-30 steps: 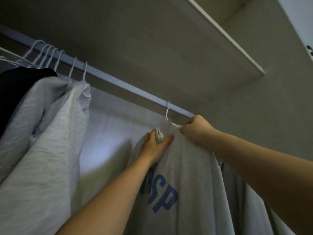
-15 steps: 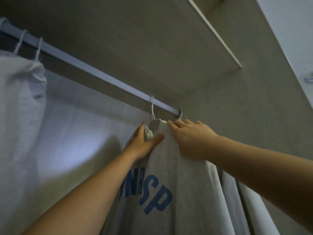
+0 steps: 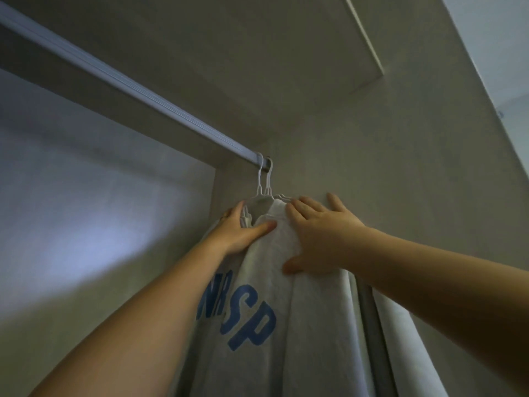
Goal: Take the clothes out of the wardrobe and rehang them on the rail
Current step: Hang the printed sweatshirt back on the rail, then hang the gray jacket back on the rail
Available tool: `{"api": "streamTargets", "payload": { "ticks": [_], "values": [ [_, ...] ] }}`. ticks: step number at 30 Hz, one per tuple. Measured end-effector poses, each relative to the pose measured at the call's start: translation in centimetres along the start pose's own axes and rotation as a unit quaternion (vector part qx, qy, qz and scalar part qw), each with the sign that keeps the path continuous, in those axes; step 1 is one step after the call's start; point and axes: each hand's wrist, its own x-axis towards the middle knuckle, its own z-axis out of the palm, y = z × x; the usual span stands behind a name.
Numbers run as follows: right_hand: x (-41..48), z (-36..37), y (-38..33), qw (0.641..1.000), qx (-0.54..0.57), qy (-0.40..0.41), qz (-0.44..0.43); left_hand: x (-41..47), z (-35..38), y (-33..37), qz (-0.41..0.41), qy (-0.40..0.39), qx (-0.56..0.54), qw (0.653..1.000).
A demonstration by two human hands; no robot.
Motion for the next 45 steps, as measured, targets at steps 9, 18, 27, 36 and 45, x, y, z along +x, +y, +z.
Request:
{"api": "streamTargets", "payload": {
  "ticks": [9,18,27,36,45],
  "values": [
    [0.1,1.2,0.0,1.000,-0.011,0.019,-0.005,0.9,1.5,-0.2,-0.012,0.005,-0.023,1.000],
    [-3.1,-0.9,0.9,0.993,0.122,0.005,0.006,-4.2,-0.5,3.0,-0.077,-0.010,0.033,0.996],
    [-18.3,-2.1,6.0,0.996,0.081,0.016,0.023,-18.4,5.1,10.1,0.126,0.051,0.088,0.987],
    [-40.6,-0.6,9.7,0.987,0.115,-0.032,0.105,-35.6,14.7,18.8,0.219,-0.076,0.136,0.963],
    [-65.5,2.5,13.4,0.953,0.114,-0.150,0.235,-50.7,30.0,26.0,0.214,-0.247,0.037,0.944]
  ]
}}
